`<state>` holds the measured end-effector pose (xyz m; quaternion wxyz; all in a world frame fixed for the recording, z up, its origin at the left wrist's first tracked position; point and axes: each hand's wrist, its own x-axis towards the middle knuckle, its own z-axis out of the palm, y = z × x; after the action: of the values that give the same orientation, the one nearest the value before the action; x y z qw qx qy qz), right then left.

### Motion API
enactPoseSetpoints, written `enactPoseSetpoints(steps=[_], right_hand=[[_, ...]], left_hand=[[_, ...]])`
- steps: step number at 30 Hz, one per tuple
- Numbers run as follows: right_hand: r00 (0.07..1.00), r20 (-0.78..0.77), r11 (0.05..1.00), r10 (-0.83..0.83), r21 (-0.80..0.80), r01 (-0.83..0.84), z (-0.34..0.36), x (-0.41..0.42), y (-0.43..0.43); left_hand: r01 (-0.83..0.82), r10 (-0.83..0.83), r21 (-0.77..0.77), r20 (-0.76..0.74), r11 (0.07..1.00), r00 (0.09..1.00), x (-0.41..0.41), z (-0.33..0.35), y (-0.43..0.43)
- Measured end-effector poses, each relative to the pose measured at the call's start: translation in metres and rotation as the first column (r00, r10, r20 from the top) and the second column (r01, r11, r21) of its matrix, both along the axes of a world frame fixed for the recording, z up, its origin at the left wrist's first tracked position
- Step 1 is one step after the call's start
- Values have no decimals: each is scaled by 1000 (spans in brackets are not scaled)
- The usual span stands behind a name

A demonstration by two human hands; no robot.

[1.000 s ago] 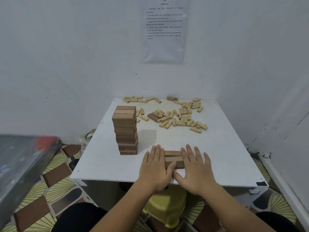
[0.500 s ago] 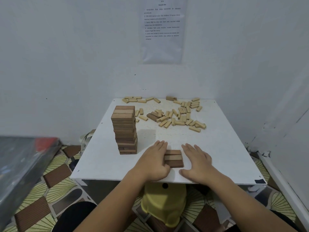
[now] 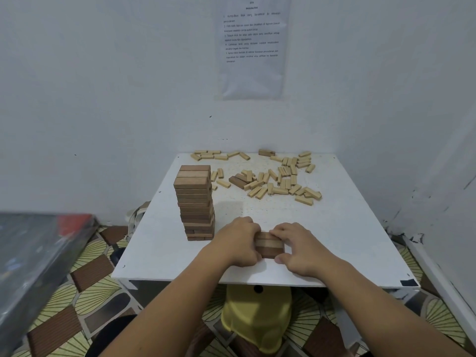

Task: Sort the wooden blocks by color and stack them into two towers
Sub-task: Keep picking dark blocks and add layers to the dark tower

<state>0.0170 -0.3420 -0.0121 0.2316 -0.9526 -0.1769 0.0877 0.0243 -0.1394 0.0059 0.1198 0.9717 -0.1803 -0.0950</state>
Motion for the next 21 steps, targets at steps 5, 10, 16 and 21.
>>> enactPoseSetpoints(steps=[5,10,16,21], right_hand=[[1000,1,997,-11,77,11,1,-1,0],[999,-15,991,-37,127,39,0,-1,-2],[996,10,985,-84,-152,85,-15,-5,-3],[987,47,910,-152,-383,159,-25,-14,-6]], left_hand=[[16,-16,17,-4,1000,1000,2,-1,-5],[-34,30,-83,-48,996,998,0,-4,-5],[-118,119,-40,8,992,993,-21,-15,-7],[-173,167,166,48,971,985,-30,-35,-13]])
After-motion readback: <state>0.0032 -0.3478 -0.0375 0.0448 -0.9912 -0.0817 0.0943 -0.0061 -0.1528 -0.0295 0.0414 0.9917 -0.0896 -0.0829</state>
